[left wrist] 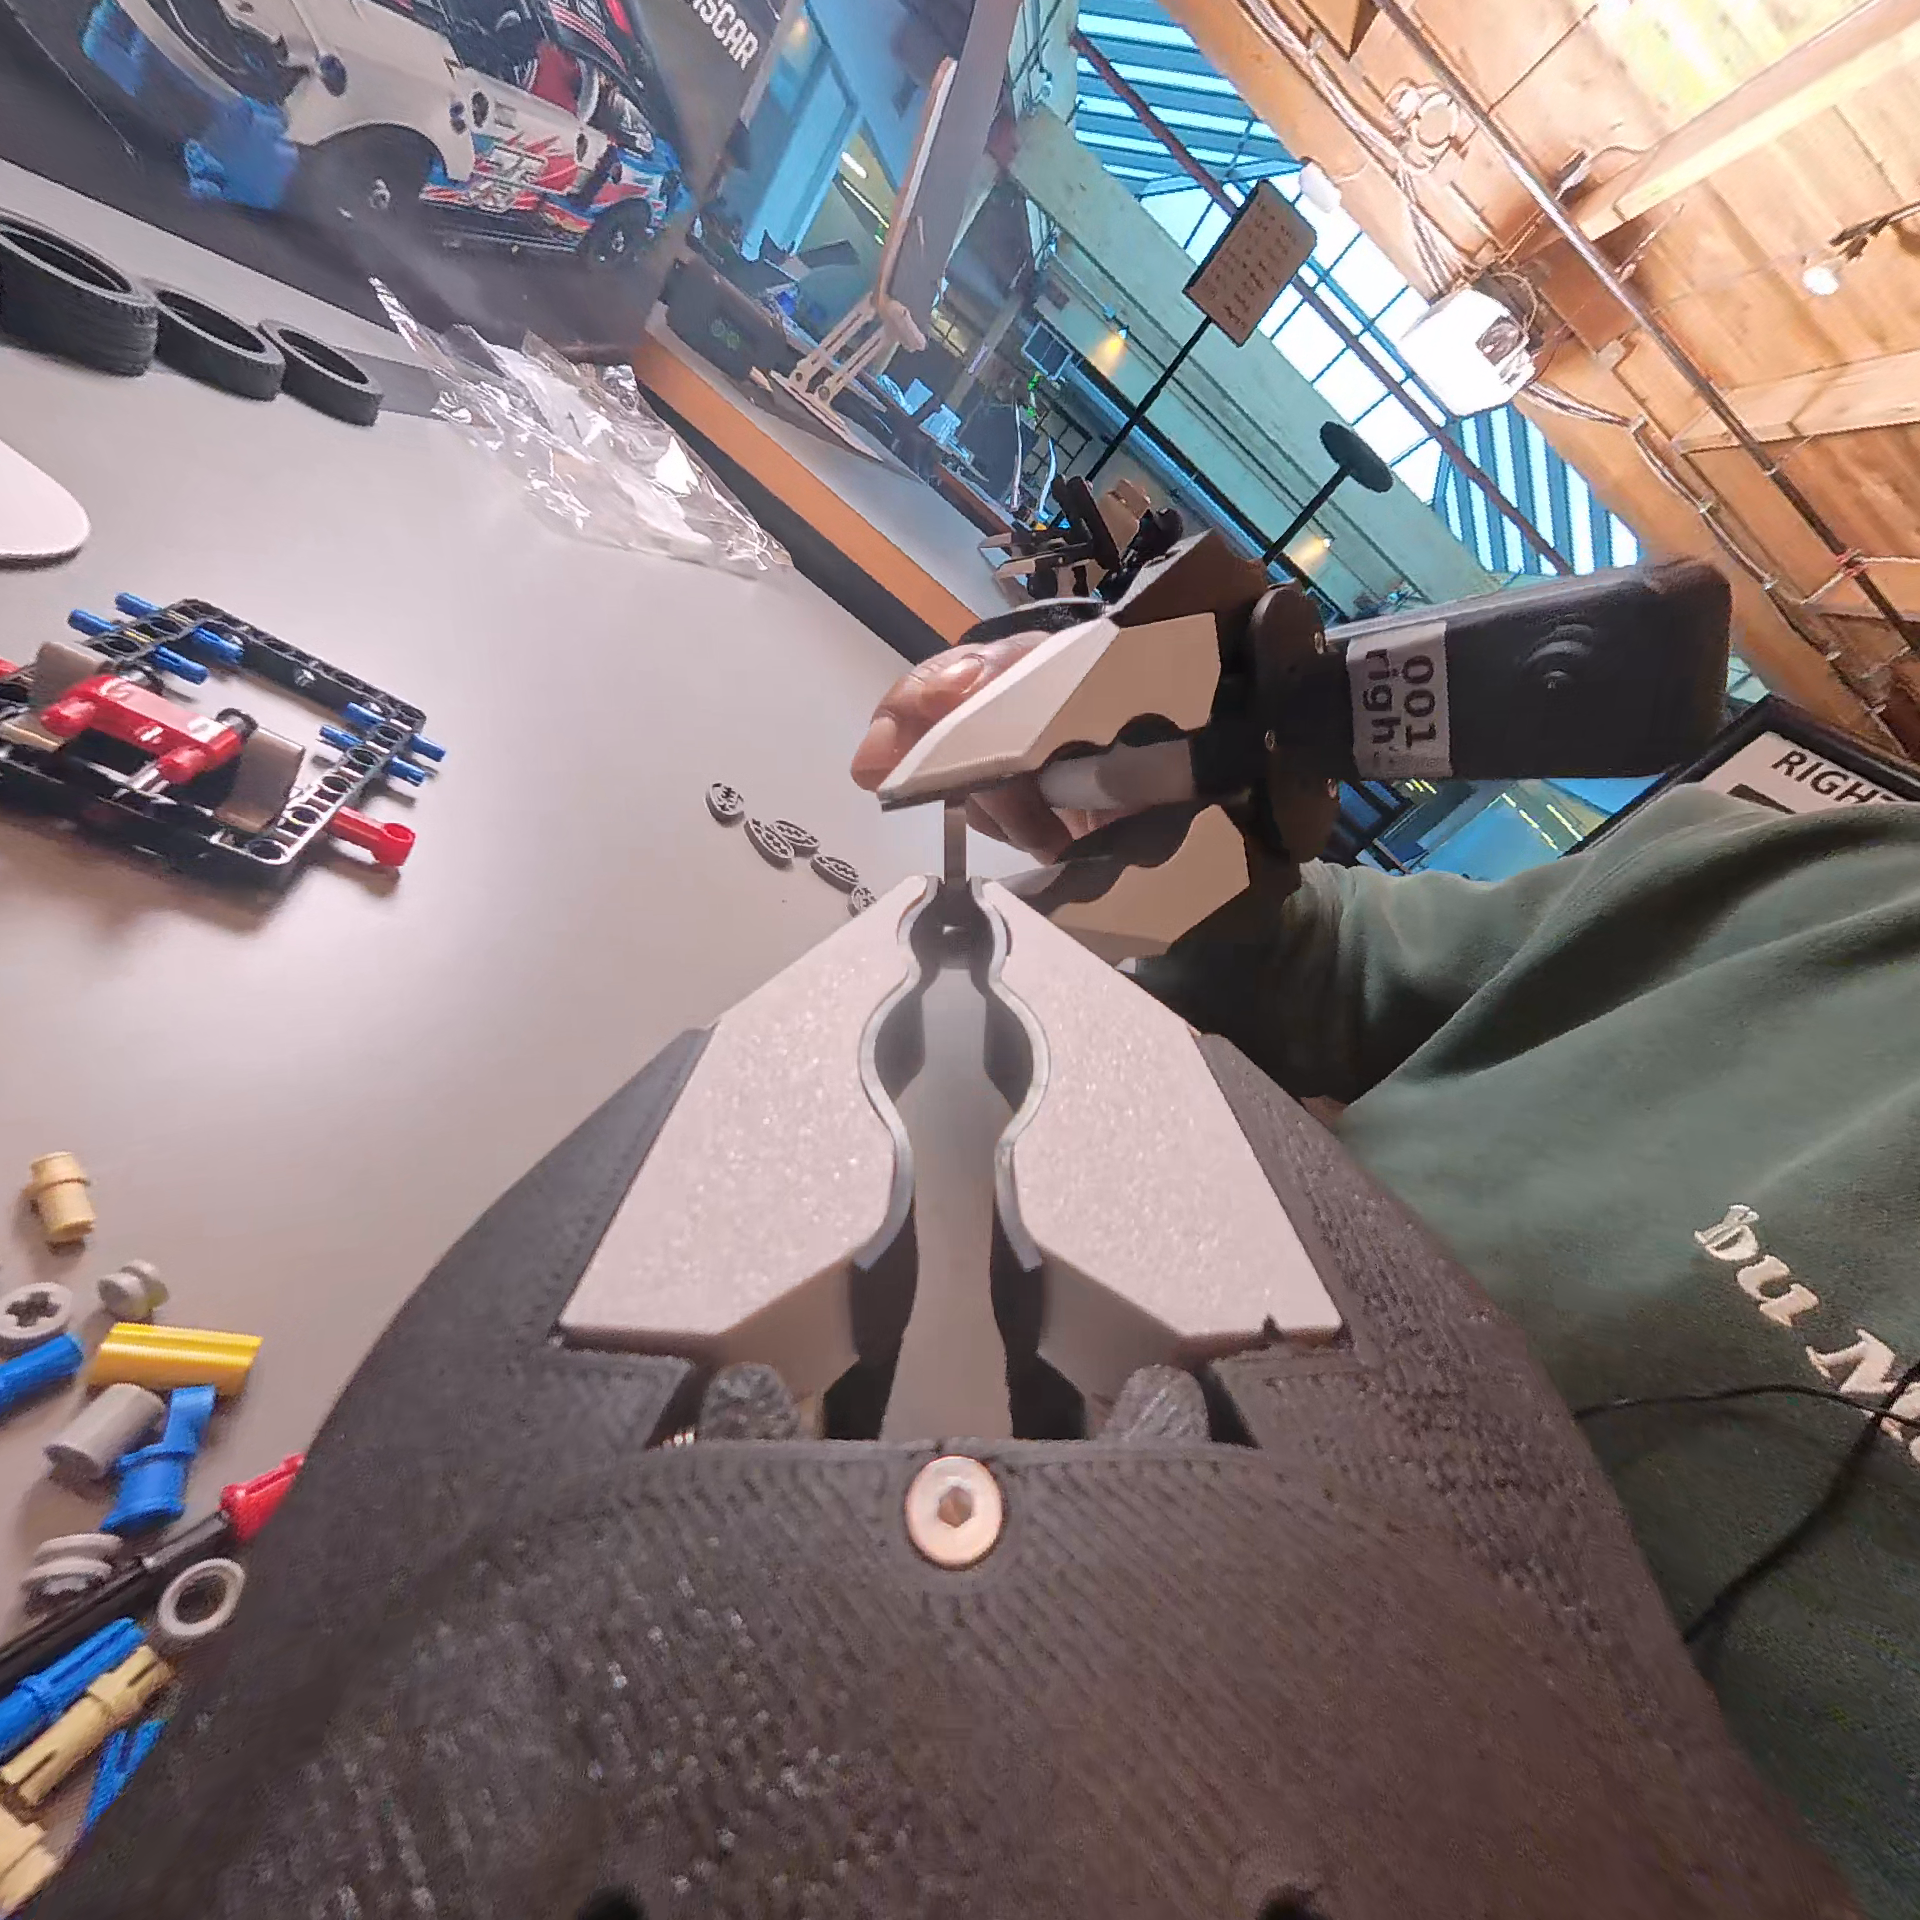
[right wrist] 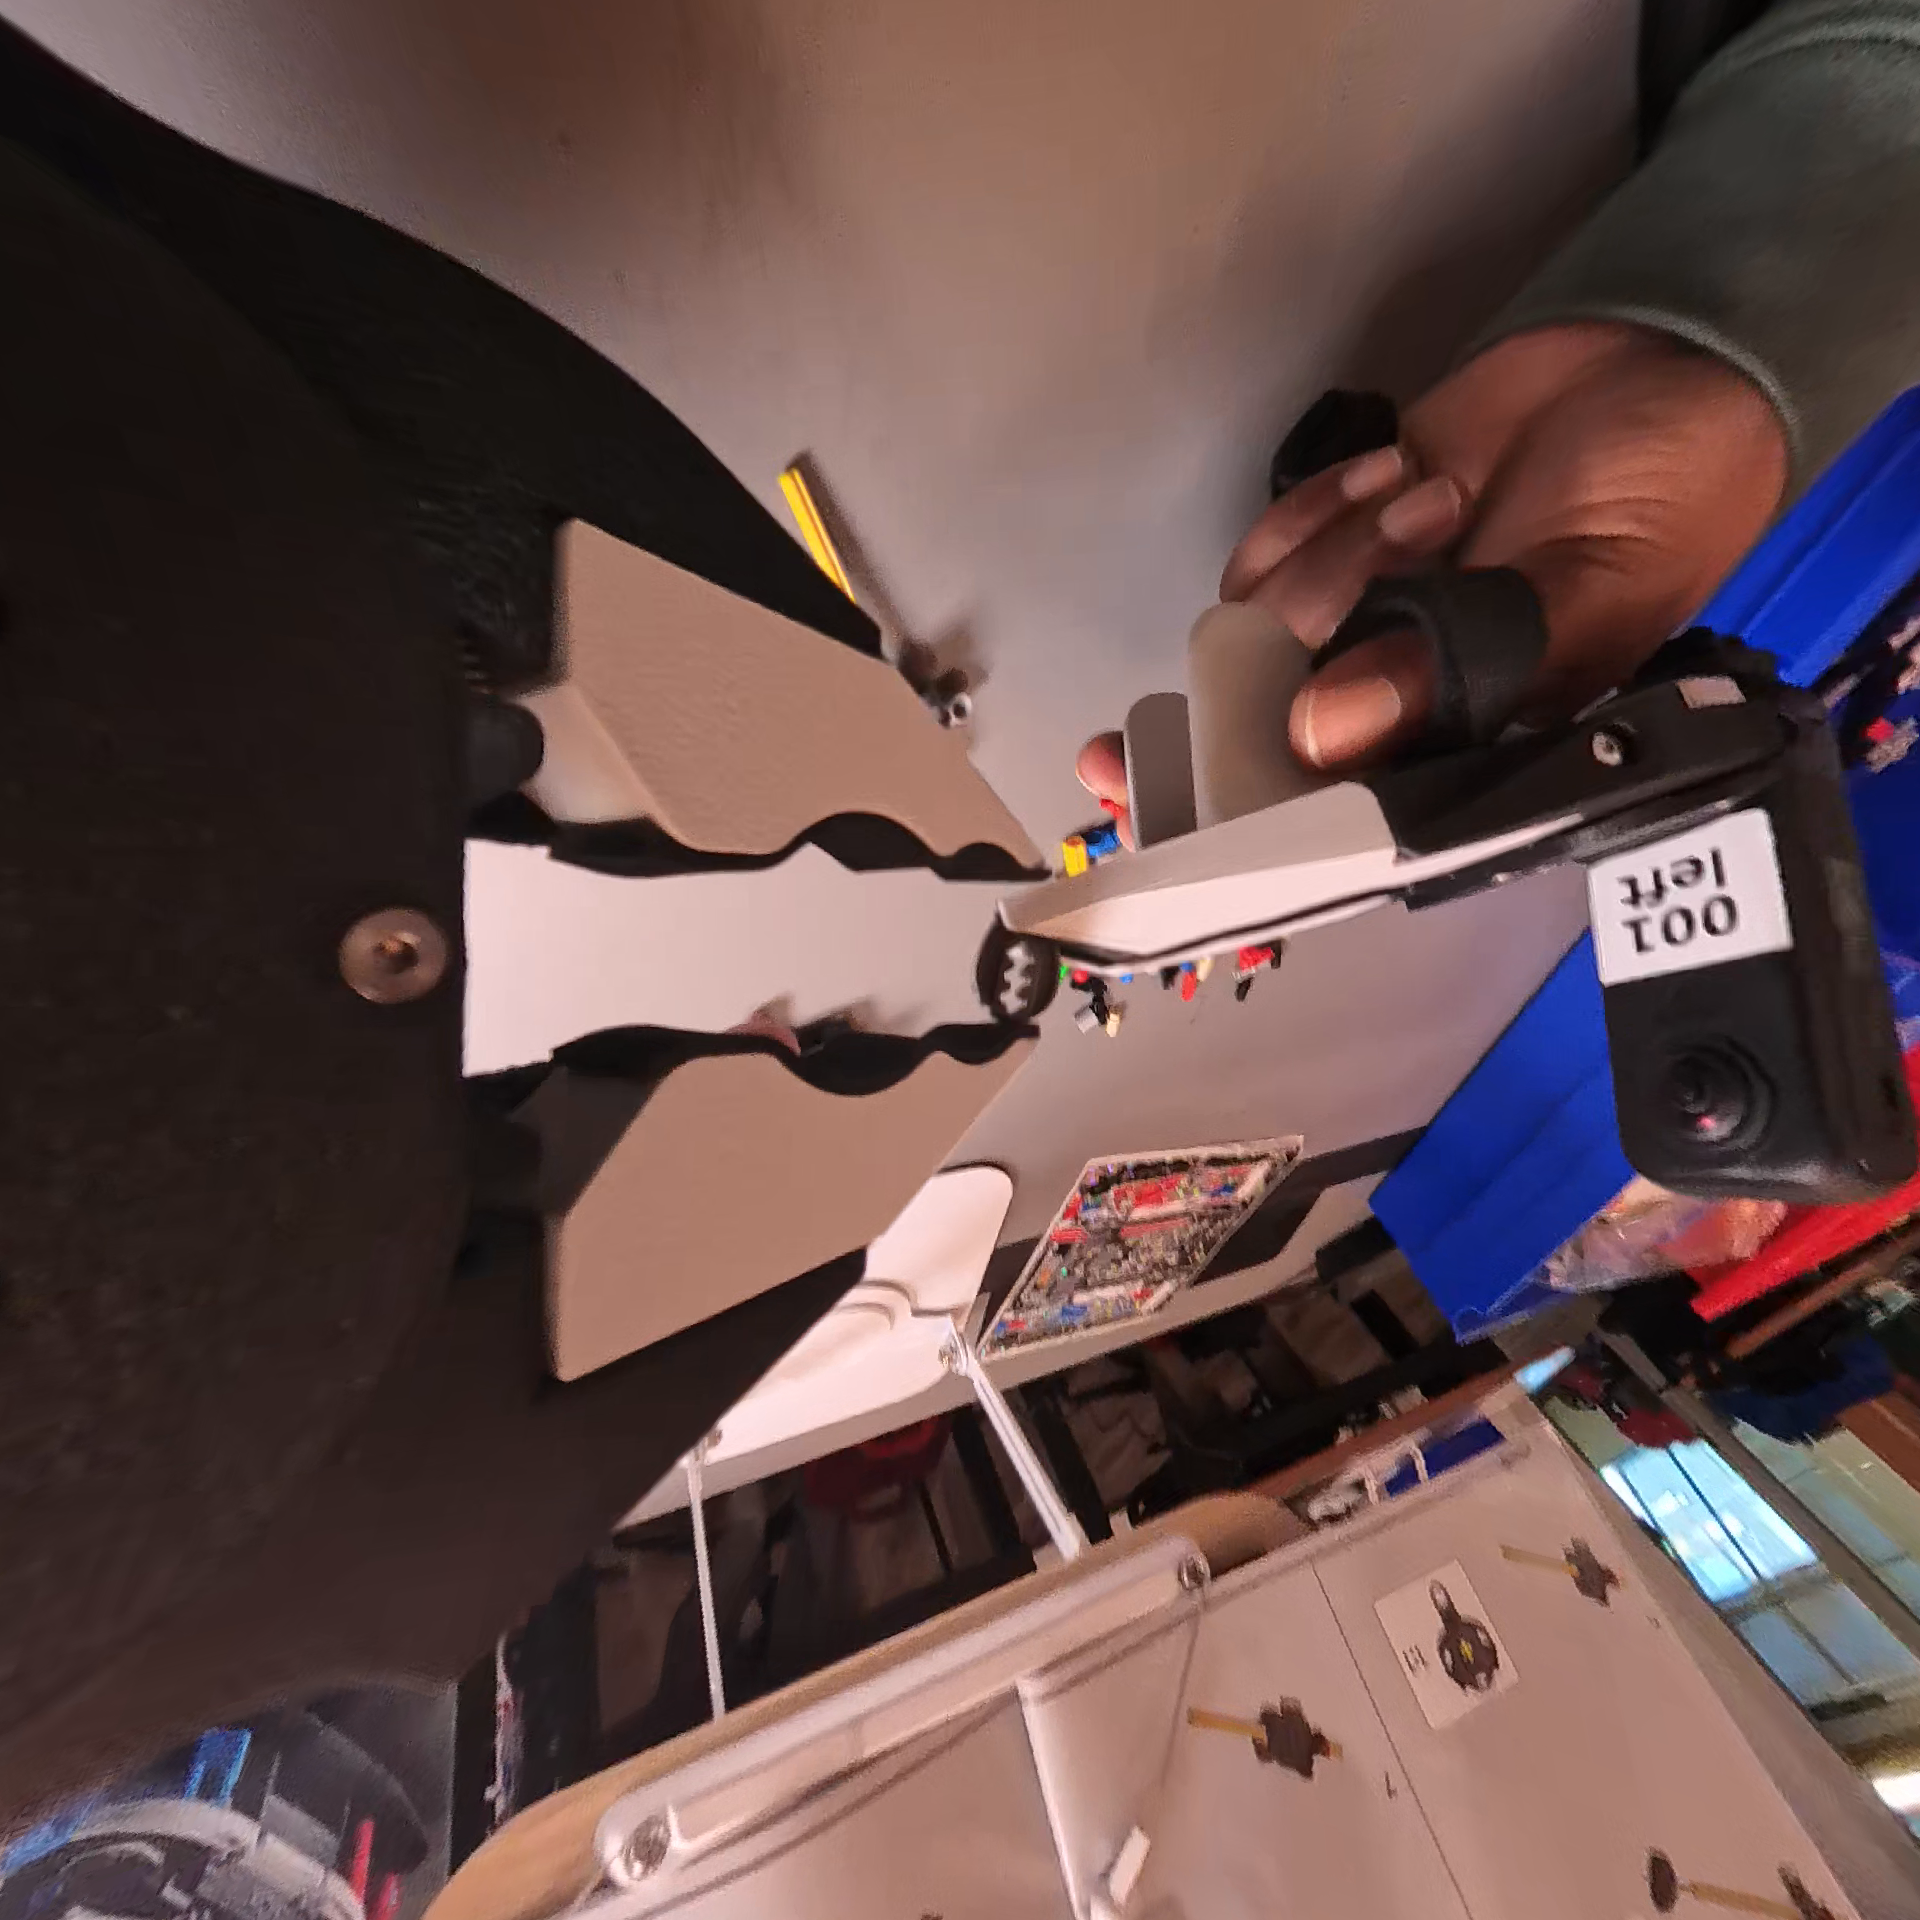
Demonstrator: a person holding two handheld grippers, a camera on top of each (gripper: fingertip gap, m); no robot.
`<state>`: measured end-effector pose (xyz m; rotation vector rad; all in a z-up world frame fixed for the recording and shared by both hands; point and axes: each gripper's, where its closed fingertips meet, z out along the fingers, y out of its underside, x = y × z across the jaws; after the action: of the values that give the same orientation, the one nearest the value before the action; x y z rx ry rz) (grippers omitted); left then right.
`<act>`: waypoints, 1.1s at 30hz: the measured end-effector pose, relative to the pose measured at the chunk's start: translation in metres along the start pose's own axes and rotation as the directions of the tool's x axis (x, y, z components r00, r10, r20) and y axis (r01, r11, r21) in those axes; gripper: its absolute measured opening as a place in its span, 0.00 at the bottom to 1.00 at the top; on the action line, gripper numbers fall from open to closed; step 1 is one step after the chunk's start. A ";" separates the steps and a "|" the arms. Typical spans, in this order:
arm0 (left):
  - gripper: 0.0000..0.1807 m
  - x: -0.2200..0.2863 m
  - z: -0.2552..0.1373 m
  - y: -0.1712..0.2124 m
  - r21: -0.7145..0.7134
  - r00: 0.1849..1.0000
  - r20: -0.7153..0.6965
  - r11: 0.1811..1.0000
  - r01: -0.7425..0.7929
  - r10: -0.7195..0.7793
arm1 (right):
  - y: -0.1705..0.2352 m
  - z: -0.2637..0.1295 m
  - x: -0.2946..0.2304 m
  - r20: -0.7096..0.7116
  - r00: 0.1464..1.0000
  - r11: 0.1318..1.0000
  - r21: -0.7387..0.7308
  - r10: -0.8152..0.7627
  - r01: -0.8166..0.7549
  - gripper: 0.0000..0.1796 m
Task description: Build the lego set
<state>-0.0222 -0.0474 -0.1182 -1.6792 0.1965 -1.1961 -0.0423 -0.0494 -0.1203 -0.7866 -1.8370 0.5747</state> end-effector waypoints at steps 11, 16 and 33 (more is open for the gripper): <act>0.05 0.003 0.000 0.001 -0.006 0.989 -0.082 0.992 0.124 -0.124 | 0.000 -0.006 -0.010 0.096 0.995 0.996 0.087 -0.004 -0.004 0.12; 0.01 -0.001 0.001 0.005 -0.025 0.992 -0.047 0.993 0.116 -0.117 | 0.006 -0.001 -0.015 0.110 0.994 0.998 0.060 -0.009 0.003 0.12; 0.01 -0.025 -0.001 0.004 0.017 0.984 0.124 0.992 0.127 -0.128 | 0.024 0.015 -0.008 0.026 0.999 0.994 -0.108 0.028 -0.025 0.12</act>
<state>-0.0335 -0.0343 -0.1368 -1.7740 0.0060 -1.1794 -0.0479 -0.0400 -0.1475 -0.8801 -1.8979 0.5090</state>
